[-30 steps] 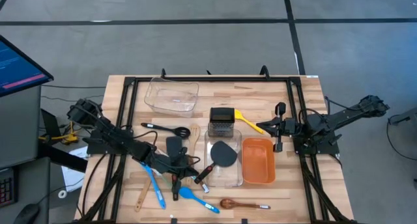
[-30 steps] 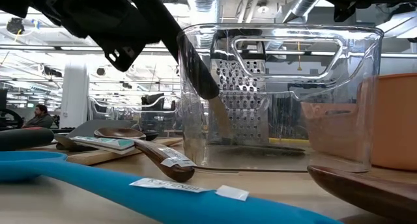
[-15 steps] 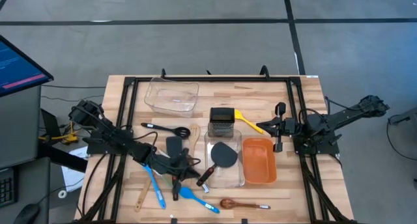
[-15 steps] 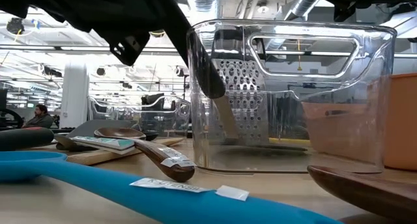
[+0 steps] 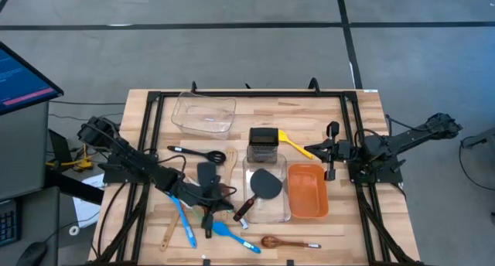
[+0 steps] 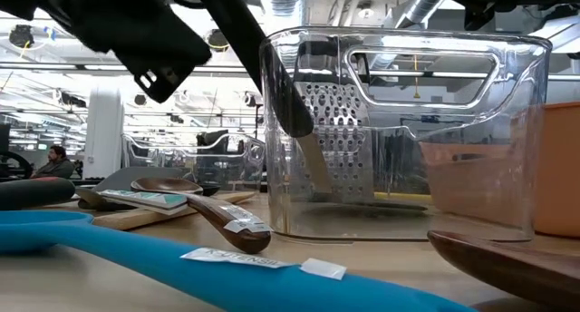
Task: Pick & Place Kitchen Items
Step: Put the top black spatula into the bottom transparent bin
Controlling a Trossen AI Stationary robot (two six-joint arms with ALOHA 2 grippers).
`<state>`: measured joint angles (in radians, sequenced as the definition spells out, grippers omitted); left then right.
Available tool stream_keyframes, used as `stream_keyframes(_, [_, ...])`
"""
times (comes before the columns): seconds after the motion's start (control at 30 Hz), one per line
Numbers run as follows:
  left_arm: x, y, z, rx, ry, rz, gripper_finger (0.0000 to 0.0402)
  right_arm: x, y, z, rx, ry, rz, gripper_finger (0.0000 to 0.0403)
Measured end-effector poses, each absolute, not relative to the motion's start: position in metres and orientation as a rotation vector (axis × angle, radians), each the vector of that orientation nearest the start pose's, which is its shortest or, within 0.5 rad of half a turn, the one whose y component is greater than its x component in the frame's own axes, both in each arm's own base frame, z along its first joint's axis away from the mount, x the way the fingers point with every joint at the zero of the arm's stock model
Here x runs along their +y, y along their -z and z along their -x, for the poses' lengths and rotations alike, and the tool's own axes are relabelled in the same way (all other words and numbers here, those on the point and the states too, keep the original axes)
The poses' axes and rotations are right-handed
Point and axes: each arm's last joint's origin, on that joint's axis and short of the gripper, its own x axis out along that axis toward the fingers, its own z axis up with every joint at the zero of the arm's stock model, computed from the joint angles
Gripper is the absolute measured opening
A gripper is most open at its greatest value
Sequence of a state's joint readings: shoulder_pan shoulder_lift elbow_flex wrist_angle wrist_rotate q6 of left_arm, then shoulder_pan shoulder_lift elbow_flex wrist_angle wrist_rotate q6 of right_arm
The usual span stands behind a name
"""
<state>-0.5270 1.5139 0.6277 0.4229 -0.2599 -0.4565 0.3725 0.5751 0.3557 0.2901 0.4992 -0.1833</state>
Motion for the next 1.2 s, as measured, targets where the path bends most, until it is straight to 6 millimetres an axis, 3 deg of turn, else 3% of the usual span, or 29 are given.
stream_keyframes(0.17, [-0.143, -0.173, -0.256, 0.497, 0.252, 0.296, 0.0003, 0.039, -0.259, -0.139, -0.052, 0.132, 0.153, 0.0000])
stream_keyframes(0.43, [-0.144, -0.175, -0.256, 0.487, 0.254, 0.321, 0.0003, 0.039, -0.259, -0.139, -0.052, 0.135, 0.153, 0.0000])
stream_keyframes(0.57, [-0.145, -0.164, -0.261, 0.503, 0.248, 0.310, 0.0003, 0.039, -0.259, -0.139, -0.052, 0.136, 0.155, 0.0000])
stream_keyframes(0.7, [-0.144, -0.153, -0.275, 0.519, 0.268, 0.296, 0.0003, 0.039, -0.259, -0.139, -0.052, 0.136, 0.155, 0.0000])
stream_keyframes(0.9, [-0.150, -0.153, -0.302, 0.482, 0.395, 0.267, 0.0003, 0.039, -0.259, -0.139, -0.050, 0.136, 0.161, 0.0000])
stream_keyframes(1.2, [-0.151, -0.160, -0.314, 0.452, 0.427, 0.245, 0.0003, 0.039, -0.259, -0.139, -0.051, 0.136, 0.164, 0.0000])
